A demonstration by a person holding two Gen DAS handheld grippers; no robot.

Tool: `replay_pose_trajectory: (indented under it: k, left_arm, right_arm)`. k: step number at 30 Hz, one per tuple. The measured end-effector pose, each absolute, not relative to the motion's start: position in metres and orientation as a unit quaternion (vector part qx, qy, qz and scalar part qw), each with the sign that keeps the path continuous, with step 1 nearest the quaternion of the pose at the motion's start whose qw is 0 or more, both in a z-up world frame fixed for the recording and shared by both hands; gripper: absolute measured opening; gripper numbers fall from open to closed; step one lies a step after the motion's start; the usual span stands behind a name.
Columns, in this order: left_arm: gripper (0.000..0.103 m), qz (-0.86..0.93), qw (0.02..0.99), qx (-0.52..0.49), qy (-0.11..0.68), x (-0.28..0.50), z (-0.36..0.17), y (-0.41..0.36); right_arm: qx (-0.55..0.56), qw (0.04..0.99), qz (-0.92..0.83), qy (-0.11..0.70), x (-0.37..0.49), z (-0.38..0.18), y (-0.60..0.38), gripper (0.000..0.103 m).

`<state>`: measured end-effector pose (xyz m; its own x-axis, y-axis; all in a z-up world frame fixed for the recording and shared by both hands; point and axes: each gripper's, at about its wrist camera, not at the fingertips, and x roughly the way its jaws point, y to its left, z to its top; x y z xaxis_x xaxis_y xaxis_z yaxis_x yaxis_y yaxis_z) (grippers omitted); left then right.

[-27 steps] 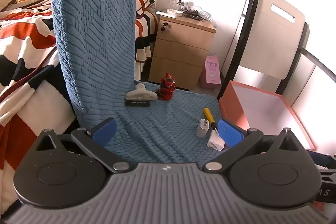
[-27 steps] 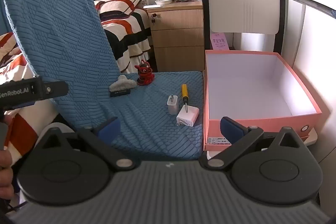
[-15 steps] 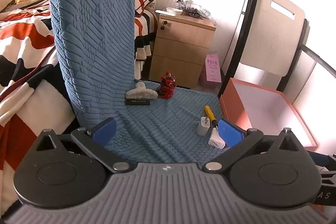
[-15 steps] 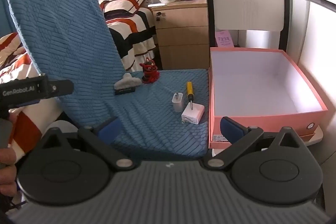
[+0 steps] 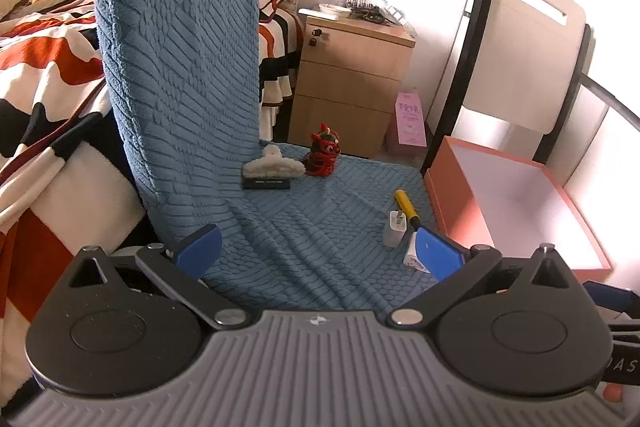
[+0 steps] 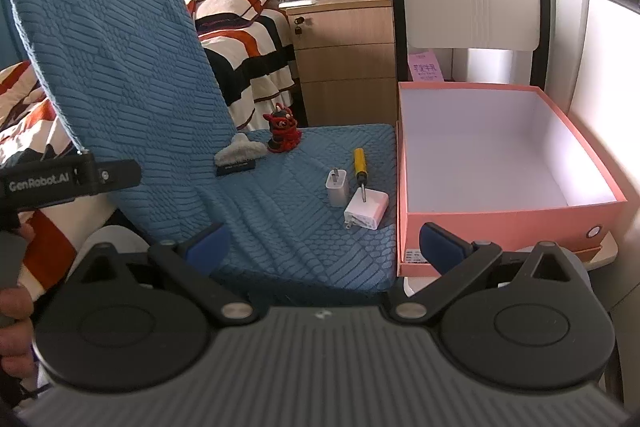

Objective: Organize rigid objects

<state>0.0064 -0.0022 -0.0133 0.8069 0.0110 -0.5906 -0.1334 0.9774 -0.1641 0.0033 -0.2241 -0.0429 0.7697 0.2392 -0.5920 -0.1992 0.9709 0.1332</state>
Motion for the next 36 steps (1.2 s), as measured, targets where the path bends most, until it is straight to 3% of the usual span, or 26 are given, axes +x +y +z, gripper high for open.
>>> replay_pose_trajectory:
  k: [36]
  left_arm:
    - [0.103,0.041,0.940,-0.085,0.328,0.014,-0.034,-0.007]
  right_arm:
    - [0.035,0.930,0.113,0.348,0.008,-0.063,-0.221,0.103]
